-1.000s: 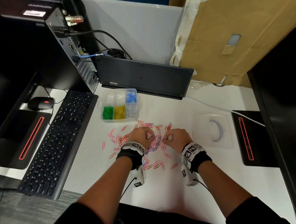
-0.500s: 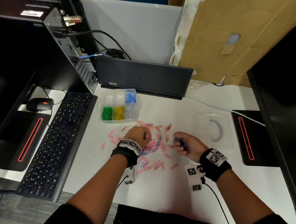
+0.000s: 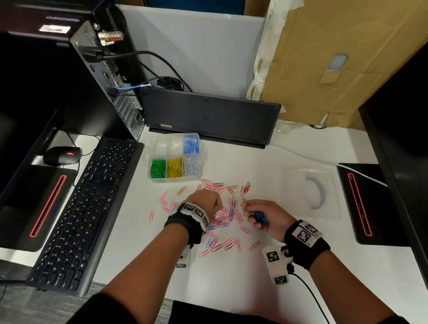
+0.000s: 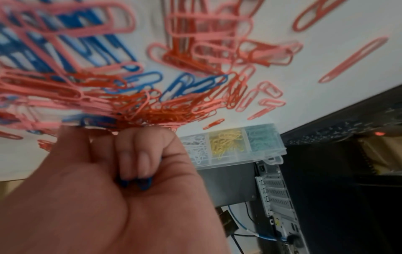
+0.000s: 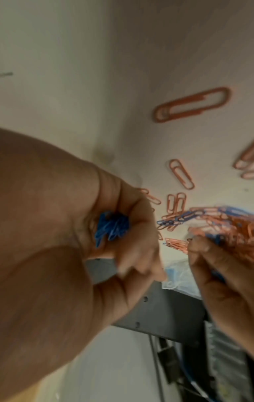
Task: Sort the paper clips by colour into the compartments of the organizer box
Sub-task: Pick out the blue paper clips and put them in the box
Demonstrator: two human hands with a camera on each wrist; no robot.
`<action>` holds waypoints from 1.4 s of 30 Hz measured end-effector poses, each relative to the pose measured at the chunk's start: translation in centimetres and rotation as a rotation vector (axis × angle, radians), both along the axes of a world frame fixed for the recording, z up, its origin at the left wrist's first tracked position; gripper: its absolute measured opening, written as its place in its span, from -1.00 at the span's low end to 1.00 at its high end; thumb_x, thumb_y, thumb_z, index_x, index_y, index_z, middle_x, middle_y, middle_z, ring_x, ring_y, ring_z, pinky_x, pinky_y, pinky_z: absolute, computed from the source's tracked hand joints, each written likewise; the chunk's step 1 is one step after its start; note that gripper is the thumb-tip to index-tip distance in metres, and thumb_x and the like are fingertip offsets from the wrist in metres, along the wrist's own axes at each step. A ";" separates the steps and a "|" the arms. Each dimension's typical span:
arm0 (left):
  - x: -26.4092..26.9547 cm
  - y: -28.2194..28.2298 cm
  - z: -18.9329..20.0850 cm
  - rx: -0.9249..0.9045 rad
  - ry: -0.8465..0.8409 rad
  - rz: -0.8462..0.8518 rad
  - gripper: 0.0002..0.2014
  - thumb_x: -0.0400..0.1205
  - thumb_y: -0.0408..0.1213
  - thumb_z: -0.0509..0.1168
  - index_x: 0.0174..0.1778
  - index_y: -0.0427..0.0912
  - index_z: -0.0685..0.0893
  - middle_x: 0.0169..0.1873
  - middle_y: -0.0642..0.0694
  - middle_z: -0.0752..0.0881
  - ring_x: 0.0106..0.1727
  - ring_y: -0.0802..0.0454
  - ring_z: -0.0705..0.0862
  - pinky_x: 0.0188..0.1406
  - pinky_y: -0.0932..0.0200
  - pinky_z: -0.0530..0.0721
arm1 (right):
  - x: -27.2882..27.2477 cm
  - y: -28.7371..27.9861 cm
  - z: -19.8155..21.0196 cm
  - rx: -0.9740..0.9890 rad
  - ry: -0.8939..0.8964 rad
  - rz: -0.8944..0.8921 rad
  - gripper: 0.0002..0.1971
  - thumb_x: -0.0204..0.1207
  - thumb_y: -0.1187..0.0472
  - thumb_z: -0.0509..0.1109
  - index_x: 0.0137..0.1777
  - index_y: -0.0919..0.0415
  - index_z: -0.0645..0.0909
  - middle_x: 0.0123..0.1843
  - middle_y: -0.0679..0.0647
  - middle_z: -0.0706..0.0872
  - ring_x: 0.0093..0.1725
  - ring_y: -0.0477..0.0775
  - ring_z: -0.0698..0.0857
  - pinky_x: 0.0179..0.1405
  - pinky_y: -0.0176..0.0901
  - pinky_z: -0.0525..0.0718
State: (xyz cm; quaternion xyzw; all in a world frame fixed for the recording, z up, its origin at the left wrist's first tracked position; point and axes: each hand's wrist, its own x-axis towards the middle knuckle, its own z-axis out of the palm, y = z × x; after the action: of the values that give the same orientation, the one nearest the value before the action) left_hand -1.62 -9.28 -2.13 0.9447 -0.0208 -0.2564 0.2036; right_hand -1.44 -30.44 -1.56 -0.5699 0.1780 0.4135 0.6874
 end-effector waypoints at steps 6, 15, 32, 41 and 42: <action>-0.7 1.0 -0.1 -0.201 -0.064 0.176 -0.86 0.73 -0.19 0.14 0.03 -0.16 0.55 -0.12 -0.15 0.75 -0.12 -0.11 0.68 -0.11 0.09 0.60 | 1.4 0.7 -1.4 -0.531 -0.718 0.360 -0.89 0.40 0.27 0.58 -0.18 0.01 0.81 -0.54 -0.23 0.53 -0.44 -0.07 0.47 -0.30 -0.22 0.55; -1.9 1.8 -0.4 -0.238 0.021 0.185 -0.80 0.76 -0.13 0.04 -0.12 -0.11 0.41 -0.28 0.00 0.56 -0.18 -0.06 0.53 -0.17 0.14 0.44 | 2.4 2.0 -2.0 -0.732 -0.912 0.623 -0.87 0.45 0.08 0.56 -0.22 -0.08 0.64 -0.55 -0.16 0.46 -0.54 -0.22 0.44 -0.38 -0.27 0.45; -2.7 2.4 -1.6 -0.558 0.037 0.402 -0.72 0.67 -0.46 0.27 0.21 -0.13 0.75 0.00 -0.09 0.79 -0.09 0.17 0.72 -0.13 0.39 0.63 | 0.6 1.9 -0.5 -0.005 -0.153 0.078 -0.88 0.57 0.53 0.35 -0.08 0.33 0.62 -0.26 0.17 0.65 -0.55 -0.14 0.30 -0.64 -0.39 0.24; -3.2 2.6 -0.9 -0.721 0.008 0.466 -0.85 0.46 -0.26 0.56 -0.08 -0.16 0.86 -0.22 -0.03 0.85 -0.12 0.07 0.82 0.09 0.13 0.75 | 0.7 2.5 -0.3 0.234 0.151 -0.067 -0.80 0.62 0.33 0.31 0.13 0.40 0.69 -0.26 0.09 0.57 -0.43 -0.09 0.46 -0.50 -0.35 0.52; -3.2 2.6 -0.8 -0.713 0.006 0.446 -0.86 0.46 -0.22 0.57 -0.11 -0.16 0.87 -0.26 -0.02 0.85 -0.16 0.08 0.82 0.03 0.19 0.75 | 0.6 2.6 -0.3 0.234 0.161 -0.071 -0.83 0.60 0.30 0.35 0.07 0.39 0.70 -0.27 0.10 0.58 -0.43 -0.09 0.47 -0.50 -0.36 0.53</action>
State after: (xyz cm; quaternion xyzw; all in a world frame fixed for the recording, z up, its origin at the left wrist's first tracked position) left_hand -4.85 -6.69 -2.94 0.7958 0.0973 -0.1856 0.5682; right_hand -0.80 -27.82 -1.83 -0.4440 0.2032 0.4511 0.7470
